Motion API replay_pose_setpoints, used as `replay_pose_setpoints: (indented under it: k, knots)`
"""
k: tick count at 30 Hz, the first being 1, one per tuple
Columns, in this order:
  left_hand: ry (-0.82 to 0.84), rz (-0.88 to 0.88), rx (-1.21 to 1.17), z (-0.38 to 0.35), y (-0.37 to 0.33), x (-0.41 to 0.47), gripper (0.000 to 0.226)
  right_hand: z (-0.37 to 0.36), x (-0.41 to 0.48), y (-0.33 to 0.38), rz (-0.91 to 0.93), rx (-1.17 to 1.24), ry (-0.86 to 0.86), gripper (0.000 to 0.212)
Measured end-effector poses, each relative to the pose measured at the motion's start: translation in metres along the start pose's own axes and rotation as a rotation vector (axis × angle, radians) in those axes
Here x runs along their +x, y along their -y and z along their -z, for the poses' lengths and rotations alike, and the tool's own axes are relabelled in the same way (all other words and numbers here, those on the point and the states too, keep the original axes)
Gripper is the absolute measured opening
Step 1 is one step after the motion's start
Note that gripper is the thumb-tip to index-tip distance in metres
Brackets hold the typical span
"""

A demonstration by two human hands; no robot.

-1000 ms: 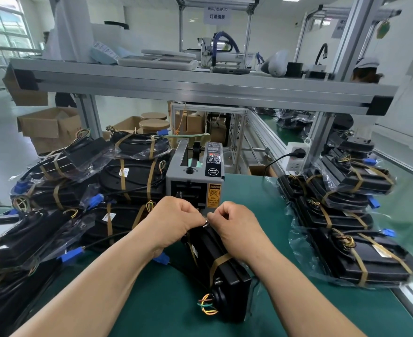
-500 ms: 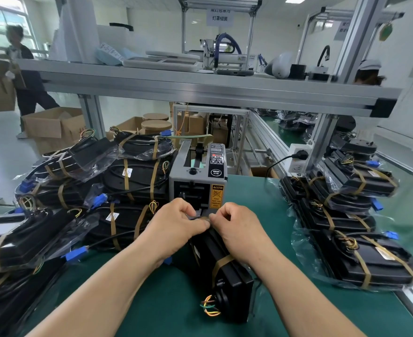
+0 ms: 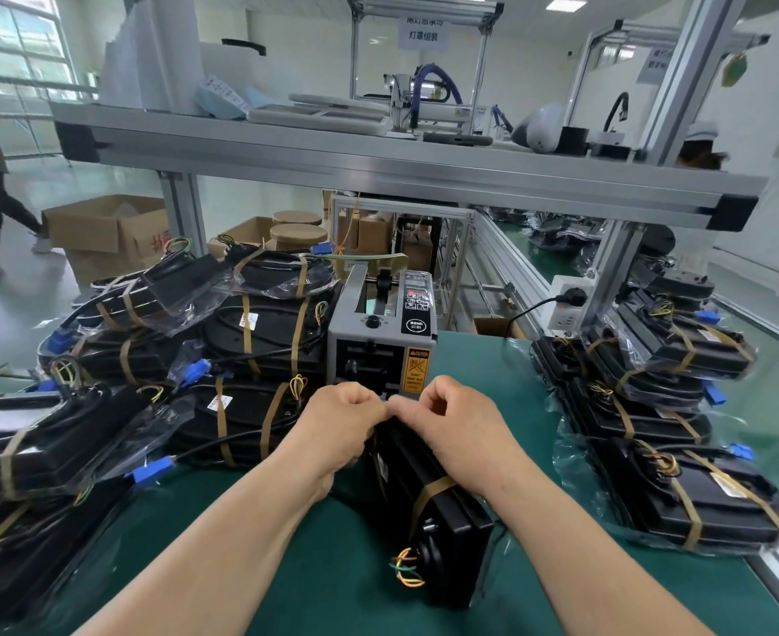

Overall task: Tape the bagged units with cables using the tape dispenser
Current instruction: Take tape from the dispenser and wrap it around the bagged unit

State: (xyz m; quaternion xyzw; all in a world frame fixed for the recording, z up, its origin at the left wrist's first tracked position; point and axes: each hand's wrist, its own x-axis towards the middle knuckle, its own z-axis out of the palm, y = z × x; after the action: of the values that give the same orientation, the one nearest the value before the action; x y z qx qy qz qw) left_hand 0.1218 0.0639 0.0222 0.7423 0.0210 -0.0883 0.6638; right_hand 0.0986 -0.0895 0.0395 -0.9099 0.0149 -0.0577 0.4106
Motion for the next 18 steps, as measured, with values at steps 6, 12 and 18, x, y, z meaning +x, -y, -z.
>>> replay_pose_setpoints:
  k: [6,12,18]
  knots:
    - [0.009,0.024,-0.054,0.003,0.004,-0.005,0.011,-0.008,0.012,-0.001,-0.207,0.217,0.151,0.036]
    - [0.011,0.011,-0.056,0.002,0.006,-0.008,0.008,-0.003,0.015,0.009,-0.122,-0.118,0.173,0.036]
    - [-0.103,-0.048,0.155,0.014,0.014,-0.019,0.008,0.005,0.015,0.019,0.009,-0.449,0.119,0.023]
